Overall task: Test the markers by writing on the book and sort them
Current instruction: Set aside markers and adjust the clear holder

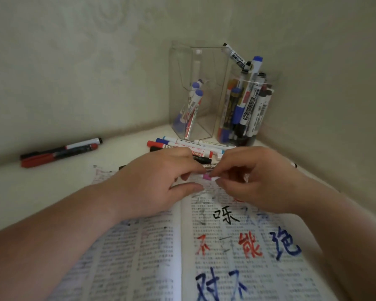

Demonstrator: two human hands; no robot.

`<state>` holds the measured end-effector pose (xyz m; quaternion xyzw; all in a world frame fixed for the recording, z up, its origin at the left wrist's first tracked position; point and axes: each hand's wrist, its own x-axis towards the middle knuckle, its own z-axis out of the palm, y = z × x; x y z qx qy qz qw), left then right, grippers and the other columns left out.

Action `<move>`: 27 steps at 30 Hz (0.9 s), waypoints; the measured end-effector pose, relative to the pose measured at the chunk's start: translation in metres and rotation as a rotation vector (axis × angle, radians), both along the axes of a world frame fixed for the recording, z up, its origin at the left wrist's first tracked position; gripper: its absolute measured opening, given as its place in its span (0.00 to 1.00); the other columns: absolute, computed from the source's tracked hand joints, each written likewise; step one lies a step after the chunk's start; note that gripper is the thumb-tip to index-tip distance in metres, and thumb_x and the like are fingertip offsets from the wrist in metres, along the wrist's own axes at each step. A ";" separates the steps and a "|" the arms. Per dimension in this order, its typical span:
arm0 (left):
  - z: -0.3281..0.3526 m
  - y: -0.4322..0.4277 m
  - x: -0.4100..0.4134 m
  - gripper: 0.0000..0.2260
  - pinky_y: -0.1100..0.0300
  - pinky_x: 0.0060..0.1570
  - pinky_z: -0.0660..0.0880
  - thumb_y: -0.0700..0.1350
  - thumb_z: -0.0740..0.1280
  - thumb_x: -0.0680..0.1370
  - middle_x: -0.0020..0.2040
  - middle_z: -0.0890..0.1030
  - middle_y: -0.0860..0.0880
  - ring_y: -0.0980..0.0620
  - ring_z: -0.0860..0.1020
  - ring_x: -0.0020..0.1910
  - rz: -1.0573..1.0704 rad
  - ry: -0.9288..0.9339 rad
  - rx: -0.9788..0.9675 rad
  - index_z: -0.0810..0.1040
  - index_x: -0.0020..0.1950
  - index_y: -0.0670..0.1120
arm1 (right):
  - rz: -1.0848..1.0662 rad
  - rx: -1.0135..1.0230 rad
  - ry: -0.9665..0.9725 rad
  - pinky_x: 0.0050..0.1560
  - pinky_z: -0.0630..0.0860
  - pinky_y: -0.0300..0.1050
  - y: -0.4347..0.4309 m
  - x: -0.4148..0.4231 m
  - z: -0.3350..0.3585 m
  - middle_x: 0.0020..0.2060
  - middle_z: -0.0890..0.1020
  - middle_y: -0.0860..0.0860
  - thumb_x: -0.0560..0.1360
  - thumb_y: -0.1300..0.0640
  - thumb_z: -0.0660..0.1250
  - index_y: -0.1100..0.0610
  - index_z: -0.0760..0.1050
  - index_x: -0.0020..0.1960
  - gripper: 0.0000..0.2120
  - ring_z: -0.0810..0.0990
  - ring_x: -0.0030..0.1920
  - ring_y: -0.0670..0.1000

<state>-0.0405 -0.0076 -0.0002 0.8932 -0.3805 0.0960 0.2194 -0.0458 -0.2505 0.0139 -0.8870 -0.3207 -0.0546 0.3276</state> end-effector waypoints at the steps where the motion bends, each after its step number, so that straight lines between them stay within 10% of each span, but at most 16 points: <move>1: 0.000 0.000 0.000 0.17 0.53 0.45 0.77 0.61 0.60 0.80 0.51 0.77 0.59 0.58 0.76 0.48 0.006 -0.017 -0.012 0.80 0.63 0.57 | -0.010 0.070 0.071 0.40 0.78 0.51 0.001 0.000 0.000 0.37 0.83 0.48 0.74 0.57 0.76 0.47 0.86 0.47 0.05 0.80 0.36 0.51; 13: 0.002 -0.001 -0.003 0.15 0.66 0.37 0.68 0.61 0.62 0.80 0.41 0.75 0.57 0.57 0.74 0.40 0.134 -0.018 -0.299 0.80 0.52 0.51 | 0.207 0.957 0.835 0.33 0.76 0.39 -0.011 0.014 -0.002 0.43 0.85 0.61 0.65 0.66 0.79 0.63 0.84 0.53 0.18 0.82 0.38 0.53; 20: -0.006 -0.015 -0.006 0.06 0.58 0.36 0.72 0.55 0.73 0.73 0.35 0.79 0.54 0.50 0.76 0.37 0.157 0.081 -0.413 0.82 0.44 0.55 | 0.047 0.824 0.615 0.32 0.76 0.39 0.024 0.008 -0.018 0.34 0.83 0.58 0.72 0.61 0.71 0.65 0.83 0.47 0.08 0.79 0.32 0.50; 27: -0.002 -0.009 -0.003 0.14 0.54 0.33 0.71 0.61 0.64 0.76 0.32 0.80 0.50 0.49 0.76 0.30 0.123 0.233 -0.325 0.79 0.37 0.55 | 0.016 0.952 0.589 0.32 0.77 0.40 0.012 0.018 -0.011 0.34 0.82 0.58 0.73 0.59 0.69 0.62 0.83 0.43 0.07 0.79 0.32 0.52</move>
